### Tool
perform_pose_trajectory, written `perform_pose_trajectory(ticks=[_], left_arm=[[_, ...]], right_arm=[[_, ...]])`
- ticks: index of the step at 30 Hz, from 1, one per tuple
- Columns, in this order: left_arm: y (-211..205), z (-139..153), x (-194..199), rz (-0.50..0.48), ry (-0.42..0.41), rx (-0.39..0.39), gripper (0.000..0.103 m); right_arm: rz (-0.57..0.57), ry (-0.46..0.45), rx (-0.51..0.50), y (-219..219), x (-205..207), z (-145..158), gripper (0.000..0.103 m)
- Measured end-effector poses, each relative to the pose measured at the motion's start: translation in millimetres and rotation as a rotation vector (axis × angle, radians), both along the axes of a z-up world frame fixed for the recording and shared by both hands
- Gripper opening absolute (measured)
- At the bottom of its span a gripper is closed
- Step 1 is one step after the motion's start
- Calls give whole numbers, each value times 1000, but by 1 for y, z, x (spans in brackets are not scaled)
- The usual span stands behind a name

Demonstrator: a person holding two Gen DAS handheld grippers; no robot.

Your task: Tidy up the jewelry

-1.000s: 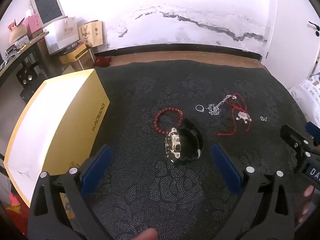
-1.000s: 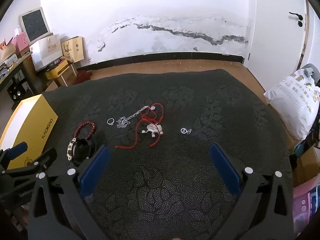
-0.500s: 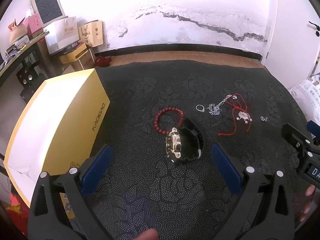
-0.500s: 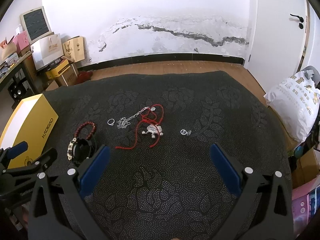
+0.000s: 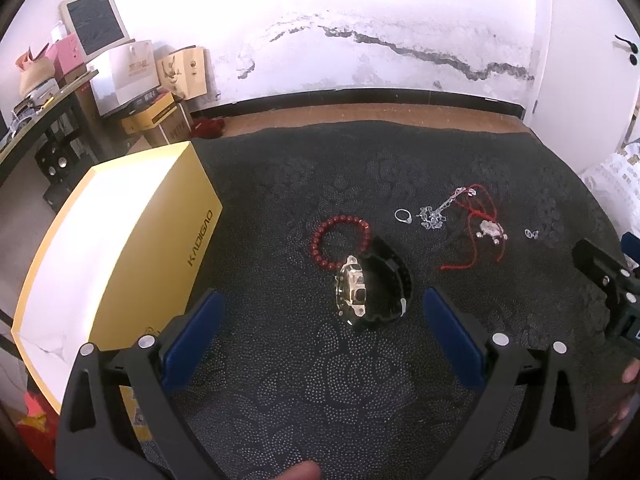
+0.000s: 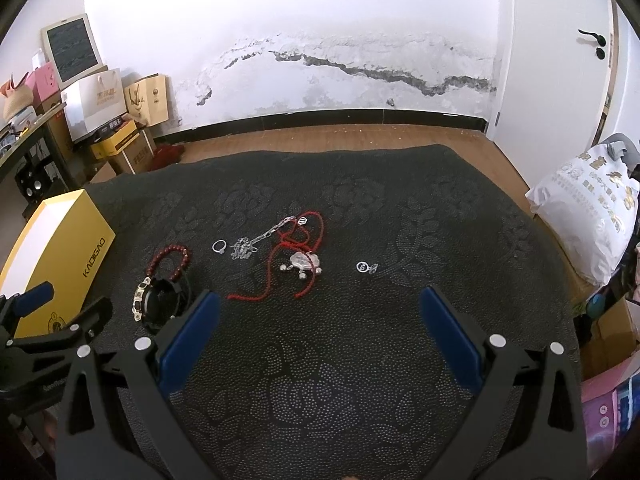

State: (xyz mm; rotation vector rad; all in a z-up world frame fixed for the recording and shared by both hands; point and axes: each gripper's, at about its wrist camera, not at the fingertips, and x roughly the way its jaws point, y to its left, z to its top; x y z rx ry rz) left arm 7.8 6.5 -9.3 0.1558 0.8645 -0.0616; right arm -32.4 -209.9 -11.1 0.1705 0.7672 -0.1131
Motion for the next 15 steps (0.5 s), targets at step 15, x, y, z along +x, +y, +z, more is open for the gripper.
perform_pose_trajectory(ticks=[15], left_arm=[[-3,-1,0,-7,2,0,97]], right_arm=[[3,1,4,-2,-1,-1,97]])
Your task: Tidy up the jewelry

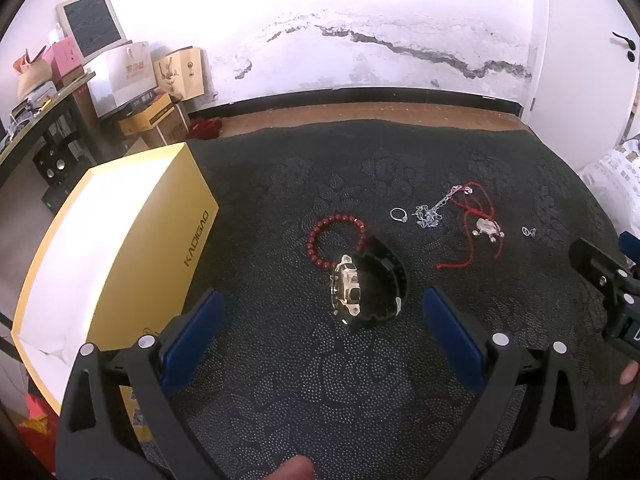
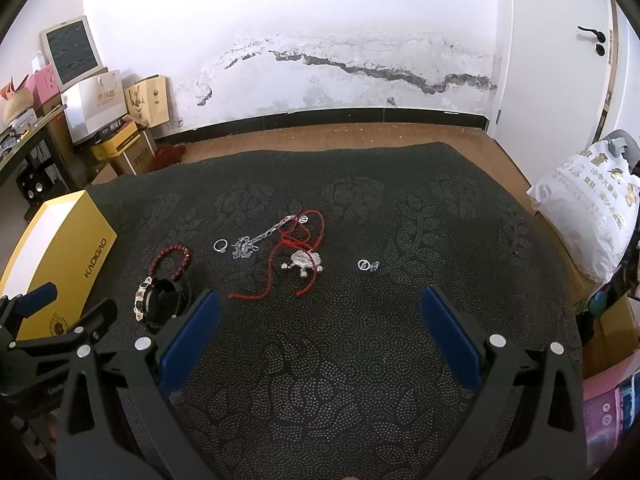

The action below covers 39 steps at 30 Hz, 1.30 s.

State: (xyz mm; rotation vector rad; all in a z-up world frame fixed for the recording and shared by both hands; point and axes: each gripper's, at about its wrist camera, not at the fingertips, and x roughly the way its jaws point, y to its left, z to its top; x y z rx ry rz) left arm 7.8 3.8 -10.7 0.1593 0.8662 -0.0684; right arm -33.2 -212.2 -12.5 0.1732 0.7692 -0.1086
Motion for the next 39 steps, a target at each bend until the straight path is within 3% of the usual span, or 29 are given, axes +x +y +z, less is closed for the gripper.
perform_pose_trajectory(ticks=[39], left_arm=[[-1,-6,3,-14,9,6,97]], right_arm=[[31,-7,-6,5,0,-1,97]])
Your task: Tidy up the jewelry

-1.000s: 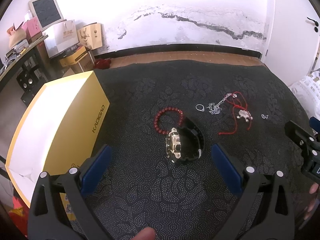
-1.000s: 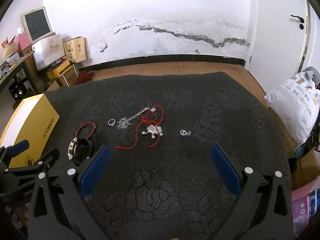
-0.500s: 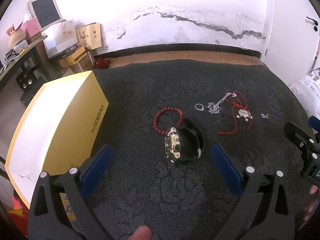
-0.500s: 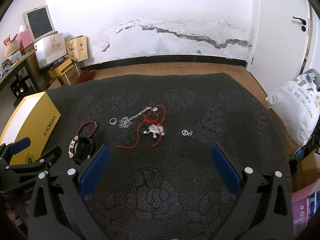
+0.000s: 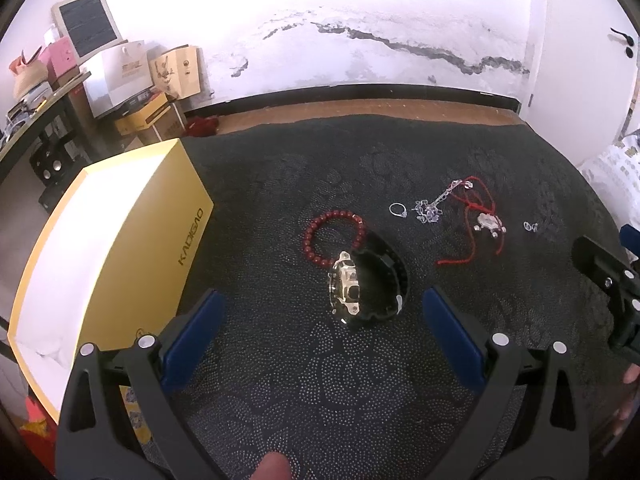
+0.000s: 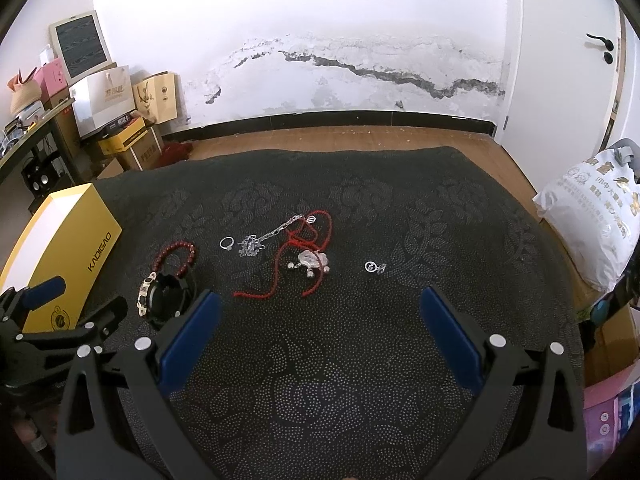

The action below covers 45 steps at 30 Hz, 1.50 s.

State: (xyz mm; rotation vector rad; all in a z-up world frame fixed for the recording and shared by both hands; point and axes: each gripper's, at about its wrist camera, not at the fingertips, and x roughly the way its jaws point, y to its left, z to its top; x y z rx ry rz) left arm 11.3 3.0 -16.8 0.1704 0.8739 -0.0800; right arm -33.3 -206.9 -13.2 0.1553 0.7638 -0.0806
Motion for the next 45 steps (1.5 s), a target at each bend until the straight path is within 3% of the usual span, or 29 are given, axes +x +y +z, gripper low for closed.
perform_pose_trajectory(ticks=[14,32,38,45], left_arm=[[5,-14,8,32,58,-38,97],[3,-12,7,20,33,-22,97],[3,-14,1,-18,-28,-57,97],[-11,-27,1,-125,-25,-56,97]], right_arm=[[3,-1,-4,-1,0,-4,97],[19,-3,8,-4,1,-4,97],[19,-35,72,-28,3,-11,97],[106,1,123,-45,50,-37,97]])
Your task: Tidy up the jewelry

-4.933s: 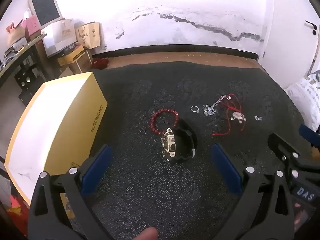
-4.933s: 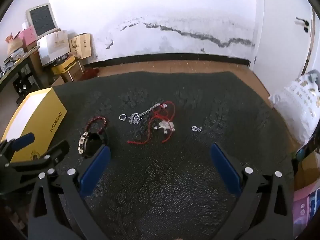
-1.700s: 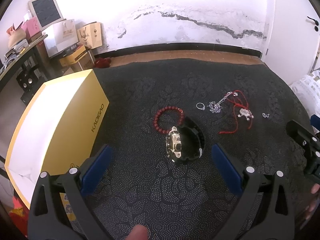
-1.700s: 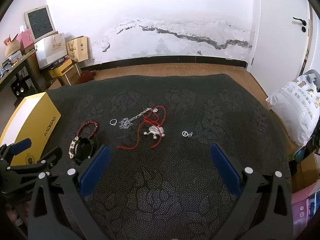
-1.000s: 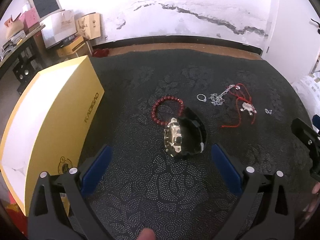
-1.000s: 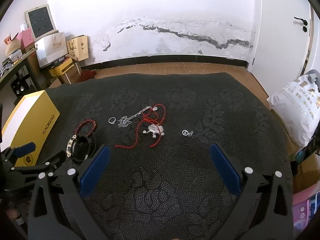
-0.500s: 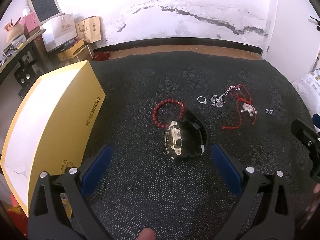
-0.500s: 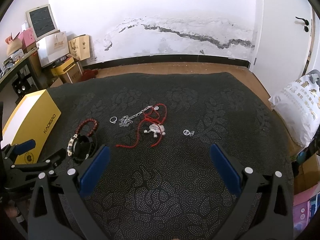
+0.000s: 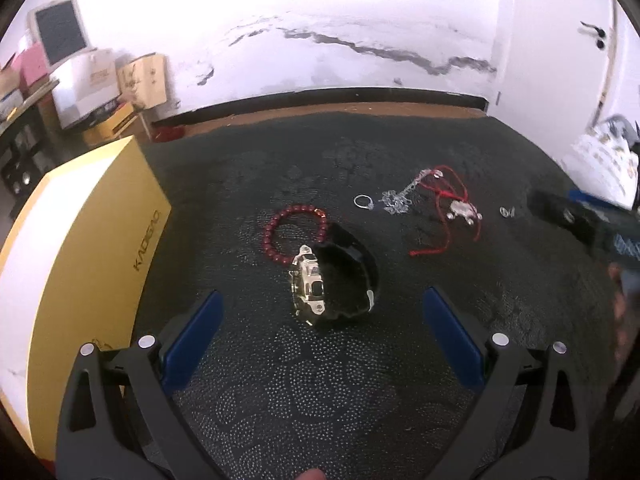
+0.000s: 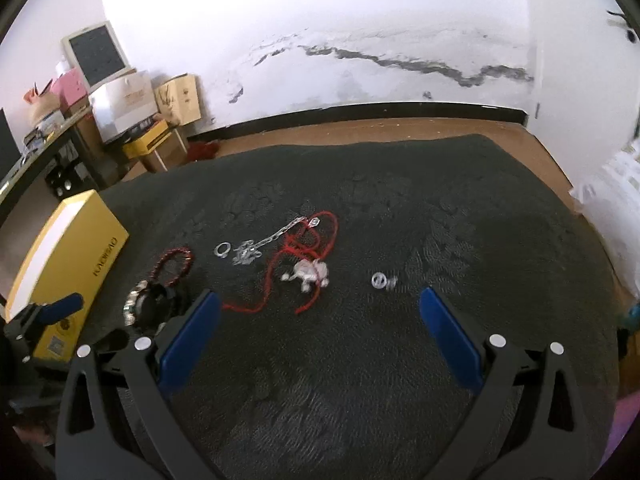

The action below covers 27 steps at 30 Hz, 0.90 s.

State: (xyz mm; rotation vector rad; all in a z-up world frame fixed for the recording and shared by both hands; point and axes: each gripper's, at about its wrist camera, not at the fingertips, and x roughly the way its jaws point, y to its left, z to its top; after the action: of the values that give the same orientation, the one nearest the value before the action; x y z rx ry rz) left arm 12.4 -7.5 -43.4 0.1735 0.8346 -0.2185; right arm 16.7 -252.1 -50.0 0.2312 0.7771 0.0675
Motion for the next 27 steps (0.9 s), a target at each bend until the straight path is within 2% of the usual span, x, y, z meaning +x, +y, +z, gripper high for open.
perform_pose_trajectory(ticks=[6,11,13,17,19,24,27], left_arm=[[5,-13,-6,-20,-22,-13,97],[1,-21,-5,-8,-29,11,97],[-2,-22,-5,-9,-32,14,97],[-8,-21,-9,-26,-59,41,97],[-10,-20,-11,-33,-72,48,97],[-15,-15,-17,-36,-116,61,97],[-17,-14,-19,-45,-126,65,97]], right_arm=[[59,3,65,-18,16,-21,97],[193,-44,52,10,25,-21,97],[226,-32,25,23,33,-25,96],[284,37,36,40,59,-39,79],[300,65,30,44,66,-45,65],[297,65,-11,48,74,-48,52],[283,34,-29,45,72,-44,55]])
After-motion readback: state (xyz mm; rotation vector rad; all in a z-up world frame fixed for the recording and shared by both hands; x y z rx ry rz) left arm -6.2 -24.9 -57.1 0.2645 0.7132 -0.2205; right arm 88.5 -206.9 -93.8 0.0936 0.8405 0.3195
